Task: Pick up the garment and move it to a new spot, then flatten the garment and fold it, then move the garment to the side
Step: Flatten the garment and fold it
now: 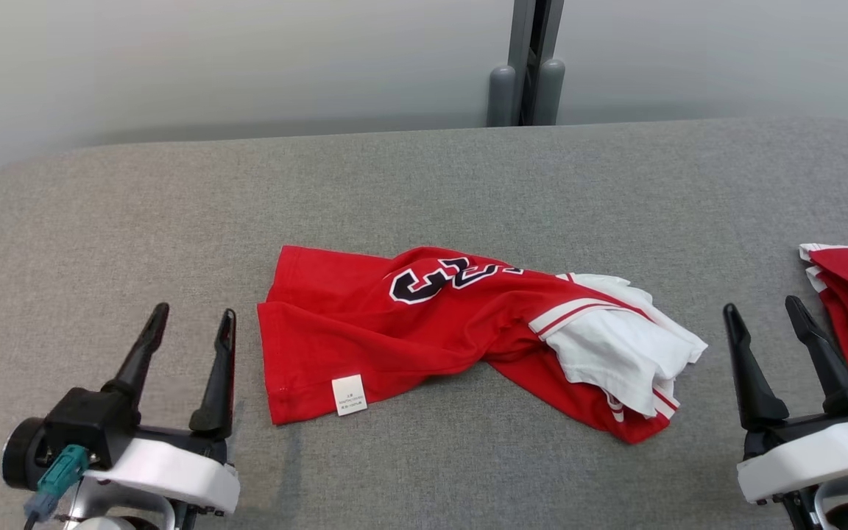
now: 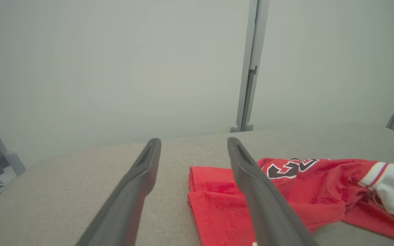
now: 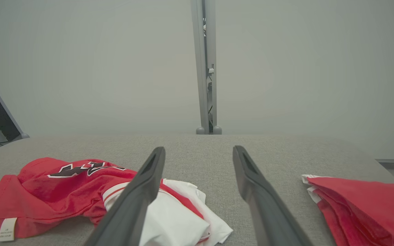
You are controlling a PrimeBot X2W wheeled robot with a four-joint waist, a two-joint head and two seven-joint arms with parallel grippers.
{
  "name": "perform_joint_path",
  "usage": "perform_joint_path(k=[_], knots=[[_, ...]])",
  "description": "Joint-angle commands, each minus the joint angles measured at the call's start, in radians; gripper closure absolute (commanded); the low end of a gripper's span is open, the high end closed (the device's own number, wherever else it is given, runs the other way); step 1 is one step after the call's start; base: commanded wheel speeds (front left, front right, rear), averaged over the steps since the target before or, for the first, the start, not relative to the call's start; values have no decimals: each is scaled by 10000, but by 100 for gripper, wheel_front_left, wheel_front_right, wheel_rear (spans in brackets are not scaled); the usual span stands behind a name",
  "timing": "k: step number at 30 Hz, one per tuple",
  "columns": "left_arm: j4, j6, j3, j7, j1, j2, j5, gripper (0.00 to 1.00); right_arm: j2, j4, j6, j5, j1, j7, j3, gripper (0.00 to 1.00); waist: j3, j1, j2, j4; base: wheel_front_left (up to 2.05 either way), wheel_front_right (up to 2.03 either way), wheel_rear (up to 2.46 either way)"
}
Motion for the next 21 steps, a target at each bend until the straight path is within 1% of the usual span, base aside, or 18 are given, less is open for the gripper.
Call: perform_joint_path(k=[1,3,9,10,16,20,21], knots=[[234,-169,-85,203,-125,28,-201,0,-30,41,1,62,-120,-25,49,0,114,0,0,-64,0,0,0],[620,-415,-190,414,-325,55,-366,0,-49,106,1,85,-180,-71,168,0,236,0,0,-159,0,0,0],[2223,-1231,-403,1048,-503,-213,-1462,0,-5,355,1,212,-374,-218,368,0,628,0,0,-401,0,0,0],[2223,-1231,-403,1048,-503,-213,-1462,0,-5,355,1,212,-374,-218,368,0,628,0,0,-401,0,0,0],[3824,-1893,-334,1105,-941,-303,-2087,0,-79,573,1,292,-560,-331,429,0,954,0,0,-583,0,0,0],[4511,-2236,-394,1200,-1241,-377,-2443,0,-84,694,1,310,-621,-399,420,0,1063,0,0,-671,0,0,0],[4636,-2296,-411,1202,-1279,-382,-2495,15,-81,714,1,316,-630,-406,423,0,1078,0,0,-690,0,0,0]])
